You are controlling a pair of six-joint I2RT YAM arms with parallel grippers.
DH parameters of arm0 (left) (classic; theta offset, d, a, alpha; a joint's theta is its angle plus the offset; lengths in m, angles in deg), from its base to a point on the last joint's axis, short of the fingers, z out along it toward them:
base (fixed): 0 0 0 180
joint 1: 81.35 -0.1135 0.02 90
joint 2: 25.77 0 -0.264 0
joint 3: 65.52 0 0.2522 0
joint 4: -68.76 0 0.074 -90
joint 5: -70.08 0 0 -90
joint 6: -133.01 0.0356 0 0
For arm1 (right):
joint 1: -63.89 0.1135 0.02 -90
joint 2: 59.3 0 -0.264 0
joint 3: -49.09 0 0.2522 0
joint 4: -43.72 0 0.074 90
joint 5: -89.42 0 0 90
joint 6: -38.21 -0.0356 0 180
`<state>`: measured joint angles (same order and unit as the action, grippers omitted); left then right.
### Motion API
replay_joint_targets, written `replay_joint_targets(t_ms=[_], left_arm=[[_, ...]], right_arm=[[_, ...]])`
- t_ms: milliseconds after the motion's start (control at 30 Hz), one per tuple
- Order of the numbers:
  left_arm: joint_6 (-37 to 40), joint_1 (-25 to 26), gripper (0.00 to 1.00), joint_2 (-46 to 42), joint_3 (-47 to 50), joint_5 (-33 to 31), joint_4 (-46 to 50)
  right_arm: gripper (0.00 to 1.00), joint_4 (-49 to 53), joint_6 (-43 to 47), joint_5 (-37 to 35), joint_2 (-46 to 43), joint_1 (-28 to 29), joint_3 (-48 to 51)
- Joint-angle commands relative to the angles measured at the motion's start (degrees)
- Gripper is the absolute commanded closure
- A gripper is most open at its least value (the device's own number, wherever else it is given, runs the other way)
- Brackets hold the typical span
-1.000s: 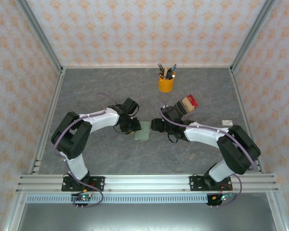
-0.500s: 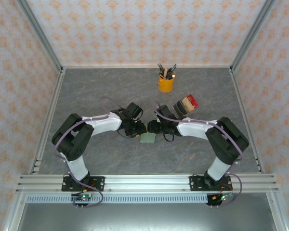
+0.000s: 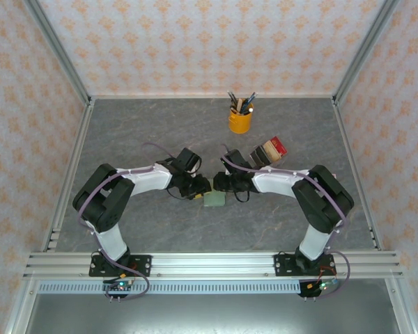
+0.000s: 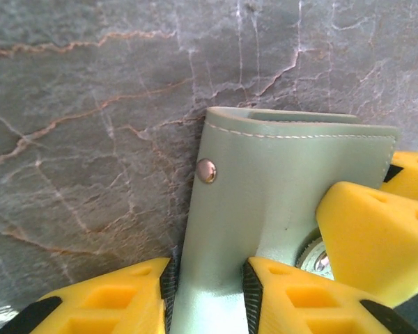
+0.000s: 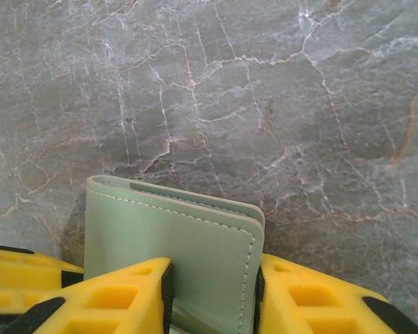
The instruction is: Take the credit cards out of the card holder
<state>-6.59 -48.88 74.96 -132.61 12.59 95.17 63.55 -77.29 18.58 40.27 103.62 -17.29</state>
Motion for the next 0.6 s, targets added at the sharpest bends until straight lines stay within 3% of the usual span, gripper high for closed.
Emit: replay_joint_targets(t_ms=[0,167,367,567], left_arm=[[0.2,0.2,0.63,0.0,1.8,3.8,-3.4],[-1.4,-0.2,0.63,-0.2,3.4,7.1,-9.5],[-1.3,-0.6,0.77,-2.4,4.5,5.7,-12.4],[-0.7,-0.5,0.86,-4.4,5.2,3.9,-10.8]], right_arm=[[0.66,2.4,-1.0,0.6,2.9,-0.1,-0.3],[0.66,2.1,-1.8,1.7,3.8,-0.2,-0.4],[0.66,-1.3,-2.1,2.5,0.7,-0.6,2.1],[0.55,-3.7,0.1,-0.8,-6.5,-0.6,5.7]])
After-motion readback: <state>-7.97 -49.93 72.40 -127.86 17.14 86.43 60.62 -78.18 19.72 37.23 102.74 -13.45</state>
